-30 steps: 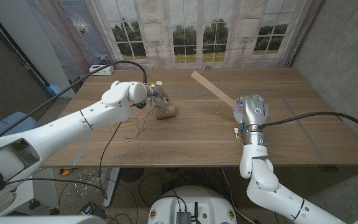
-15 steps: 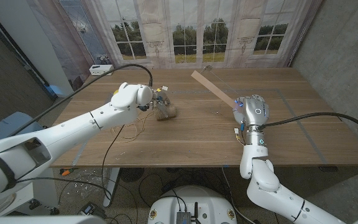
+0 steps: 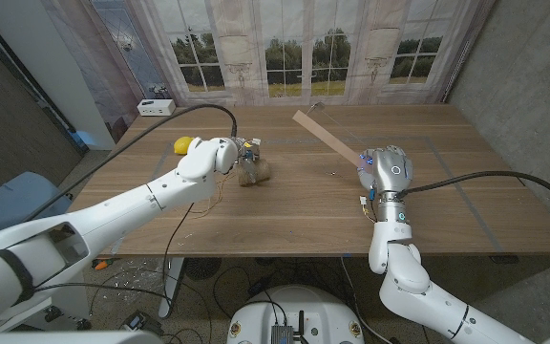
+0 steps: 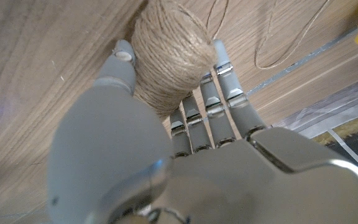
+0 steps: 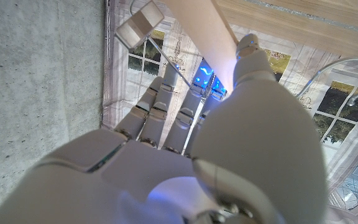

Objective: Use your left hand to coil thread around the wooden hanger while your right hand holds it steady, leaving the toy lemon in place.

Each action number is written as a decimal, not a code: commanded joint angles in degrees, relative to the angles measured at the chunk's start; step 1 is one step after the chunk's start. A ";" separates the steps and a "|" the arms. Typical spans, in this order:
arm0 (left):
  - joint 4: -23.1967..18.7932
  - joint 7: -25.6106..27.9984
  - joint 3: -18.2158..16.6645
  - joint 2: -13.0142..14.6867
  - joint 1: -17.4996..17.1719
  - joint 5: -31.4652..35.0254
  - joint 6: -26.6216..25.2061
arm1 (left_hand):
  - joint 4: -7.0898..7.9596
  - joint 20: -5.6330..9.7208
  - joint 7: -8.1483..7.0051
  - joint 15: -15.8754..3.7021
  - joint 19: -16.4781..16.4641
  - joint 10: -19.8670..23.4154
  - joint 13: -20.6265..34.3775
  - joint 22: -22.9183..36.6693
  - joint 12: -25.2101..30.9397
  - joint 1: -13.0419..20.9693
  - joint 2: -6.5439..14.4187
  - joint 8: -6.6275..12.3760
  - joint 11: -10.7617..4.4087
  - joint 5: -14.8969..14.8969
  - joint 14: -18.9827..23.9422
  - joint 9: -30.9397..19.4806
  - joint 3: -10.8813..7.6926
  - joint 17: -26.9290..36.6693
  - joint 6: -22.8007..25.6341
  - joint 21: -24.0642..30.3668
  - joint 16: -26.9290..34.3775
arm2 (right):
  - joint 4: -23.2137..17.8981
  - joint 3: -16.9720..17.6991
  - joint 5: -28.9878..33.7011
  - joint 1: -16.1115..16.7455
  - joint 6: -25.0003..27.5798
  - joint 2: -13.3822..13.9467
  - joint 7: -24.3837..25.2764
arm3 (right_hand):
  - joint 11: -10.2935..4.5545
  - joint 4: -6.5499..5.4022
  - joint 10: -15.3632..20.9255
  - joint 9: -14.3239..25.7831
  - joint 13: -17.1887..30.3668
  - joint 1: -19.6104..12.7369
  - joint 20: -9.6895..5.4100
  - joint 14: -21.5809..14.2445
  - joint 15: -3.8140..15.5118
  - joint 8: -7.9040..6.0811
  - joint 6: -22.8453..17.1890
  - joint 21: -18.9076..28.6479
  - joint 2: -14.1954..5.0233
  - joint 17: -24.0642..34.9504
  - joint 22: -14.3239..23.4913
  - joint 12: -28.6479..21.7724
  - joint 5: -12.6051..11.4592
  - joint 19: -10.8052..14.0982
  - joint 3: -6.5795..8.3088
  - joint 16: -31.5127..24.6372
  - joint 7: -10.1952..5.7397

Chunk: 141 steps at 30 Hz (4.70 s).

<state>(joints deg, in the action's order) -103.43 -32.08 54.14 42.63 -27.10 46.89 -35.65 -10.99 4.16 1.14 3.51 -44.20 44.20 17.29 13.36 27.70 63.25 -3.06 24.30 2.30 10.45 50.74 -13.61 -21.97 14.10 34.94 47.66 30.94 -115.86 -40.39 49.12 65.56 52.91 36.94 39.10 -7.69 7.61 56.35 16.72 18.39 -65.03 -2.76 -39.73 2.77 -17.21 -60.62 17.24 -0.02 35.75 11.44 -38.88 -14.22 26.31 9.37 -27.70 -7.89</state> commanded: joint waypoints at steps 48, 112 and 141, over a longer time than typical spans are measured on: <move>0.92 22.72 -6.69 -0.63 -7.14 -2.29 2.57 | 2.29 2.44 2.44 -16.07 -4.62 12.89 9.72 -2.50 3.10 5.52 13.09 -3.39 -7.01 -0.48 22.34 -2.00 -4.79 5.31 16.19 11.48 -2.03 | 2.14 -0.84 0.29 -2.66 -0.94 -0.62 -1.36 | -1.17 -0.74 1.46 0.25 10.03 -8.14 -1.66 -1.93 10.88 -0.06 -1.48 0.90 -8.95 2.26 0.13 -0.96 -0.44 -0.12 -0.85 2.55 0.33; 0.63 39.92 -16.60 -4.74 3.76 -14.77 12.93 | 3.16 3.39 1.92 -16.28 -3.95 10.88 17.42 -3.06 9.05 3.26 12.20 -4.16 -9.11 -0.32 21.20 -5.37 -7.41 8.32 17.27 14.09 -5.53 | 5.78 -5.96 8.74 -6.65 -11.34 1.27 -7.05 | -0.67 -0.82 1.69 0.03 9.20 -8.80 -1.80 -2.87 10.89 0.40 -2.07 1.69 -8.98 4.80 0.07 -1.44 -0.61 -0.36 -1.57 5.02 0.40; 7.73 39.53 -12.64 -11.76 12.82 -15.53 24.20 | 2.90 4.38 2.01 -16.41 -4.66 10.65 17.03 -3.19 8.97 2.62 11.90 -4.74 -9.56 -0.36 21.93 -5.81 -8.70 8.29 17.45 14.81 -6.82 | 12.12 -9.14 14.41 -14.69 -19.53 -1.60 -12.55 | -0.67 -0.63 2.00 -0.48 8.95 -9.36 -1.48 -3.45 10.93 0.71 -2.51 1.98 -8.87 5.93 0.00 -1.73 -0.75 -0.45 -1.79 5.95 0.79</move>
<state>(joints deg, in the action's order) -97.13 7.38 40.54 32.91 -16.72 31.95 -15.53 -10.35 5.76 6.84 2.34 -48.20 47.22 29.14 10.04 31.42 58.13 -0.97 19.46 0.82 10.32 59.79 -19.30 -21.20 22.26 40.03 62.12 24.16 -106.38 -48.35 61.66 54.09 35.76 36.82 28.71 -7.88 7.22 57.55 16.18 18.74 -65.11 -2.64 -42.36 4.16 -16.30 -61.86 18.86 0.07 41.47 11.48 -40.10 -14.65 26.20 7.37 -21.87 -8.08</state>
